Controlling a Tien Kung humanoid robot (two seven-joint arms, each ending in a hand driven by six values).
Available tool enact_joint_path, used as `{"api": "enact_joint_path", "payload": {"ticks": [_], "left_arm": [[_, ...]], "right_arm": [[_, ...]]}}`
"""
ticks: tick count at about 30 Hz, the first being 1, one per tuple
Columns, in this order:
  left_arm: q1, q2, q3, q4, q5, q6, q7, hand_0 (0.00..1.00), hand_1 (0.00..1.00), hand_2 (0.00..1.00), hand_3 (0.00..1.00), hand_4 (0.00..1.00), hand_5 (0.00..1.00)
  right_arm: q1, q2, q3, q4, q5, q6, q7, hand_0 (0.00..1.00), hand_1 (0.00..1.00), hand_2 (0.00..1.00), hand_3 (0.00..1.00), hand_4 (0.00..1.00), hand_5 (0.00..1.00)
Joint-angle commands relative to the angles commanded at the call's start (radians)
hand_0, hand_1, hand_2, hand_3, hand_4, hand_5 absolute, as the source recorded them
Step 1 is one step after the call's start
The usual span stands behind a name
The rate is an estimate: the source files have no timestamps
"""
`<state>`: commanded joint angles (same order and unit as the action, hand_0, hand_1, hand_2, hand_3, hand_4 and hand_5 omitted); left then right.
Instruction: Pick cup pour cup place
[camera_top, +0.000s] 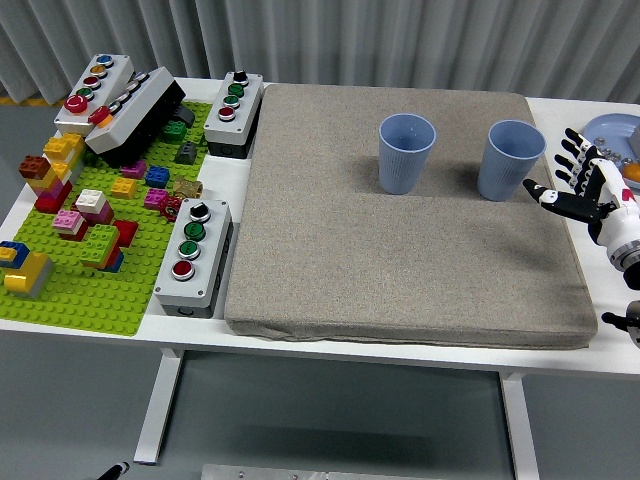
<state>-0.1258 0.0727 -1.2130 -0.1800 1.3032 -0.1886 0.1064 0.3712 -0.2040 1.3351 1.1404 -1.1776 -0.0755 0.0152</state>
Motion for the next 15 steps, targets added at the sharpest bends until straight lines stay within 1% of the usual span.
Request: {"api": "enact_joint_path", "payload": {"ticks": [1, 9, 15], "left_arm": [[0.000, 0.000, 0.000, 0.000, 0.000, 0.000, 0.000, 0.834, 0.835, 0.907, 0.802, 0.605, 0.998], [0.000, 0.000, 0.002, 0.000, -0.001, 0.000, 0.001, 0.833, 0.835, 0.905, 0.802, 0.605, 0.998], [0.000, -0.002, 0.006, 0.000, -0.001, -0.001, 0.002, 0.835, 0.835, 0.905, 0.802, 0.604, 0.998]], "right_arm": [[0.001, 0.001, 0.000, -0.001, 0.001, -0.002, 0.001, 0.998, 0.978, 0.998, 0.998, 0.828, 0.140], [0.002, 0.003, -0.003, -0.008, 0.007, -0.001, 0.002, 0.998, 0.978, 0.998, 0.998, 0.827, 0.142], [-0.006, 0.010, -0.028, -0.033, 0.042, -0.022, 0.027, 0.998, 0.973, 0.998, 0.998, 0.829, 0.146]]}}
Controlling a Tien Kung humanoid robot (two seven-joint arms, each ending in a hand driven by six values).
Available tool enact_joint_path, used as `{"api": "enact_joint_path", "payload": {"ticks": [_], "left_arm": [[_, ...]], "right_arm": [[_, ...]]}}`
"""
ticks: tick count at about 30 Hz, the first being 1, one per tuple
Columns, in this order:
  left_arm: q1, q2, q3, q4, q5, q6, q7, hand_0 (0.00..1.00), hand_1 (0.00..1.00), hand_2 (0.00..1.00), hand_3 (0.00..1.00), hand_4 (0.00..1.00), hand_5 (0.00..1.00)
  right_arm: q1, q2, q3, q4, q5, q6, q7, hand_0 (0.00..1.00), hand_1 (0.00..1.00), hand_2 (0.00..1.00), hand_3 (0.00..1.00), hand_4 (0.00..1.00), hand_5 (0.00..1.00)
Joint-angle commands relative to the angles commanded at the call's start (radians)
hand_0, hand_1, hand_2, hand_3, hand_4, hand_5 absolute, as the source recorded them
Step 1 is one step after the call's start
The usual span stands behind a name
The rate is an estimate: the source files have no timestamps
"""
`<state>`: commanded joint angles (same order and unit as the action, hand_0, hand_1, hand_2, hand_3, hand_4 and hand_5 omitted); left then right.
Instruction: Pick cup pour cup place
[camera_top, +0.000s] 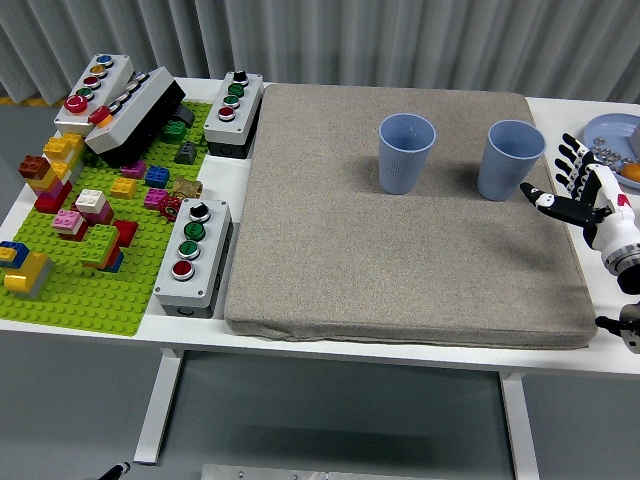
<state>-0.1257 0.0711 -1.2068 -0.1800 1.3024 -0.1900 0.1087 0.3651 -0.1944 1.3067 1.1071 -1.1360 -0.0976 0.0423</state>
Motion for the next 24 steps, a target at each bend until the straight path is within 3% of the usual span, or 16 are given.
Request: {"api": "enact_joint_path", "payload": {"ticks": [24], "left_arm": [[-0.007, 0.000, 0.019, 0.000, -0.007, -0.002, -0.002, 0.835, 0.834, 0.902, 0.801, 0.604, 0.998]], "right_arm": [[0.031, 0.030, -0.062, -0.135, 0.073, -0.015, 0.062, 0.998, 0.963, 0.998, 0.998, 0.839, 0.194]]}}
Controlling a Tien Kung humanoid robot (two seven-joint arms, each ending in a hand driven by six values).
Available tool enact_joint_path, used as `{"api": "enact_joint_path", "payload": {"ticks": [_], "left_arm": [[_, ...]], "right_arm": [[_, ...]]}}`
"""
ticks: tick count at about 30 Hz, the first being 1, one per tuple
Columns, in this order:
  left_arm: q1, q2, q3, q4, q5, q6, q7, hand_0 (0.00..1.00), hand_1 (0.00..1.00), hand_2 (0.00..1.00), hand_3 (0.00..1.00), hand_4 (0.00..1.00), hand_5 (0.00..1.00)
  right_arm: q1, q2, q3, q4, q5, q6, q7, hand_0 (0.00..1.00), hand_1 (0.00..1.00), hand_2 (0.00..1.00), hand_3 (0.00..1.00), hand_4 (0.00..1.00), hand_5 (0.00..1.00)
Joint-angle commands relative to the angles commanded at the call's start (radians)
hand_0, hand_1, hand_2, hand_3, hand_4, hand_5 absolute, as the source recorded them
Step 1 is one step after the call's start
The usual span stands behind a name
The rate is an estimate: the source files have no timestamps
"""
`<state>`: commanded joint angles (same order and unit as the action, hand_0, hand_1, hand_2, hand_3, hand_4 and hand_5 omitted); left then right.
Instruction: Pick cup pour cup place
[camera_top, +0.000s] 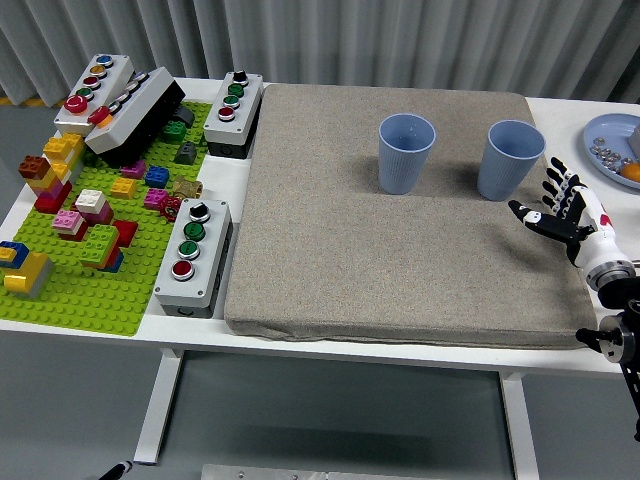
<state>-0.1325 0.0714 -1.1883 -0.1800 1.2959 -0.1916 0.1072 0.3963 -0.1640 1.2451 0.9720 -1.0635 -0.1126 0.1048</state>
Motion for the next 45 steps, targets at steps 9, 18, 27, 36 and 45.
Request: {"api": "enact_joint_path", "payload": {"ticks": [9, 18, 27, 36, 45], "left_arm": [[-0.005, 0.001, 0.000, 0.000, 0.003, -0.001, 0.001, 0.835, 0.834, 0.902, 0.801, 0.604, 0.998], [-0.009, 0.002, 0.006, 0.000, 0.003, -0.002, 0.000, 0.835, 0.834, 0.902, 0.801, 0.603, 0.998], [-0.016, 0.004, 0.012, 0.000, 0.005, -0.006, 0.001, 0.835, 0.834, 0.902, 0.801, 0.604, 0.998], [-0.017, 0.005, 0.014, 0.000, 0.004, -0.006, 0.001, 0.835, 0.834, 0.902, 0.801, 0.604, 0.998], [-0.017, 0.007, 0.022, 0.000, 0.000, -0.006, 0.000, 0.835, 0.834, 0.902, 0.801, 0.604, 0.998]], "right_arm": [[0.025, 0.010, -0.023, -0.046, 0.019, 0.006, 0.015, 0.998, 0.963, 0.998, 0.998, 0.839, 0.198], [0.072, 0.010, -0.038, -0.096, 0.026, 0.000, 0.029, 0.998, 0.964, 0.998, 0.998, 0.838, 0.198], [0.093, 0.025, -0.059, -0.144, 0.042, 0.006, 0.033, 0.998, 0.964, 0.998, 0.998, 0.839, 0.199], [0.112, 0.032, -0.075, -0.178, 0.048, 0.008, 0.041, 0.998, 0.963, 0.998, 0.998, 0.836, 0.204], [0.145, 0.042, -0.088, -0.199, 0.050, 0.008, 0.037, 0.998, 0.963, 0.998, 0.998, 0.835, 0.203]]}}
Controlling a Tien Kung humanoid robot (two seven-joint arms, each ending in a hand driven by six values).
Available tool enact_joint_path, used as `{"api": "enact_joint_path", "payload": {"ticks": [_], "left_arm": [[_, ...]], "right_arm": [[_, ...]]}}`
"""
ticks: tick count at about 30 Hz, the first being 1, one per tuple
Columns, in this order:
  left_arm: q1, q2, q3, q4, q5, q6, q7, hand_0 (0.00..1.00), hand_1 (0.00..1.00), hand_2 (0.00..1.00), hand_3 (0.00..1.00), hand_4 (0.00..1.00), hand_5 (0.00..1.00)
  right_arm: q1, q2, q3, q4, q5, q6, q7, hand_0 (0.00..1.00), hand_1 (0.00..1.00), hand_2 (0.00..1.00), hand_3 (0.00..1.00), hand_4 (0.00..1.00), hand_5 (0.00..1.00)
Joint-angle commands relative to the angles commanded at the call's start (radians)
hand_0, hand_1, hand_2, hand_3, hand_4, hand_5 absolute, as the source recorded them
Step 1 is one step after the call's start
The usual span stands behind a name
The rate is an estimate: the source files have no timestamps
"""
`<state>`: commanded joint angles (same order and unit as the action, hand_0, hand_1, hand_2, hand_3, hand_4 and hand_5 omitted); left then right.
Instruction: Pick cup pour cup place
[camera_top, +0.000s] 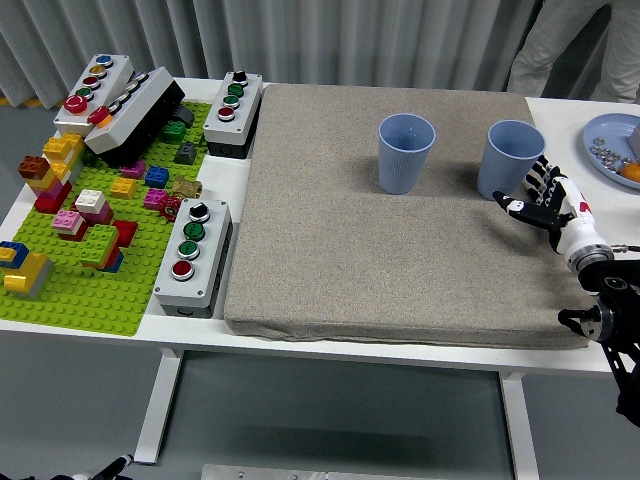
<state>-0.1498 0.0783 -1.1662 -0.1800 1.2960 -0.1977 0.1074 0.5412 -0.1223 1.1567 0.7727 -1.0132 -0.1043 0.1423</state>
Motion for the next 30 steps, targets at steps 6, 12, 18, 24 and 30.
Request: {"api": "enact_joint_path", "payload": {"ticks": [6, 12, 18, 24, 30], "left_arm": [[0.001, 0.001, 0.005, 0.000, -0.001, 0.000, -0.001, 0.836, 0.834, 0.902, 0.803, 0.604, 0.998], [-0.001, 0.000, 0.006, 0.000, -0.002, 0.001, -0.001, 0.836, 0.834, 0.903, 0.802, 0.604, 0.998], [-0.007, 0.001, 0.008, 0.000, -0.002, 0.002, -0.002, 0.836, 0.834, 0.904, 0.802, 0.604, 0.998], [-0.012, 0.001, 0.010, 0.000, -0.003, 0.002, -0.003, 0.836, 0.834, 0.904, 0.802, 0.604, 0.998], [-0.016, 0.001, 0.008, 0.000, 0.001, 0.002, -0.003, 0.836, 0.834, 0.905, 0.802, 0.604, 0.998]], "right_arm": [[0.014, 0.008, -0.002, -0.010, -0.003, 0.001, -0.003, 0.998, 0.963, 0.998, 0.998, 0.834, 0.202], [0.025, 0.011, 0.002, -0.019, -0.002, 0.004, -0.002, 0.998, 0.961, 0.998, 0.998, 0.830, 0.200], [0.042, 0.011, 0.006, -0.032, 0.000, 0.008, -0.001, 0.998, 0.961, 0.998, 0.998, 0.827, 0.199], [0.055, 0.013, 0.007, -0.036, -0.002, 0.008, -0.003, 0.998, 0.960, 0.998, 0.998, 0.825, 0.198], [0.065, 0.020, 0.013, -0.044, -0.002, 0.010, -0.002, 0.998, 0.959, 0.998, 0.998, 0.823, 0.197]]}}
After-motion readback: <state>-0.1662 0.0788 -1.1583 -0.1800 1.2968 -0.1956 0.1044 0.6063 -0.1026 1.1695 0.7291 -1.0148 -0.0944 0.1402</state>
